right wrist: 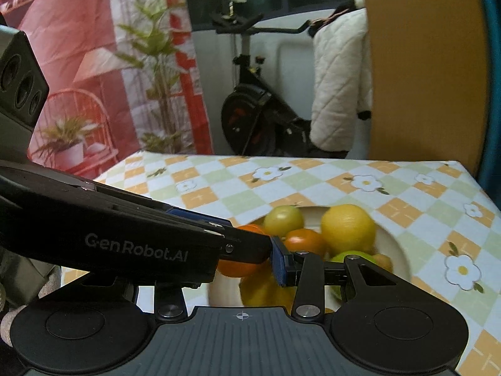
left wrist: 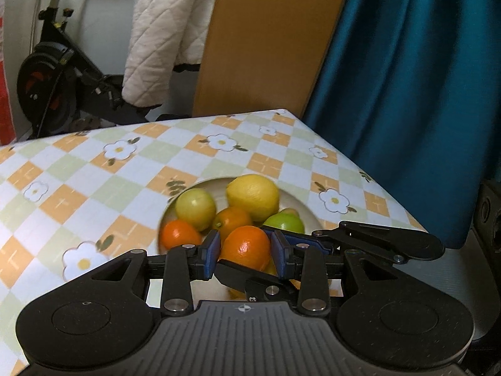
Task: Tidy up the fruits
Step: 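Lower the tangerine onto the plate and open the left gripper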
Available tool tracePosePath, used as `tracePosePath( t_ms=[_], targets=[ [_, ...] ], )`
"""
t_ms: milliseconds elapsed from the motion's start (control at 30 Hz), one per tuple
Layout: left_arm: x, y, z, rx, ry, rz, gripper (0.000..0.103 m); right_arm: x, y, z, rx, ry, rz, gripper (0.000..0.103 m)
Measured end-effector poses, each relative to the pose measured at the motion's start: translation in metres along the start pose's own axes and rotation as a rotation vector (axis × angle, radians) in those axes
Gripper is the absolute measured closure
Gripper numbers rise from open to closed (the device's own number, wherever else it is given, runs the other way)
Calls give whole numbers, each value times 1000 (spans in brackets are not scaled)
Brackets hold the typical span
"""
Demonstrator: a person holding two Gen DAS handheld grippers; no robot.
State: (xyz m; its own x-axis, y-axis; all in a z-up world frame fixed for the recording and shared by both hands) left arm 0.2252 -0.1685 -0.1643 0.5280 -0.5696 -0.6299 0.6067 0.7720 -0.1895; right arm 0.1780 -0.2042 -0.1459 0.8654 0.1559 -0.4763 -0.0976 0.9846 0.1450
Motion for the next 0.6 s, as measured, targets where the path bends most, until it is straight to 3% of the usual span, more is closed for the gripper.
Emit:
tracePosePath(
  t_ms=[600],
  targets=[
    [25,-28,11,81,52,-8,66,-4,-52,-5,121,-35,-37,66]
  ],
)
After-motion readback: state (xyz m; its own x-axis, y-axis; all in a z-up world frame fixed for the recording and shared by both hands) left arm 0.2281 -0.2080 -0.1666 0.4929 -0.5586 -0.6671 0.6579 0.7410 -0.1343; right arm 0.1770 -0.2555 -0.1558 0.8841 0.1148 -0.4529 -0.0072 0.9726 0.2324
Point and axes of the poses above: each gripper's, at about its wrist camera, not at the fingertips, and x roughly the way its jaws point, y to its left, z to its top, the point moved 8 cm from there along x, roughly the way its jaws point
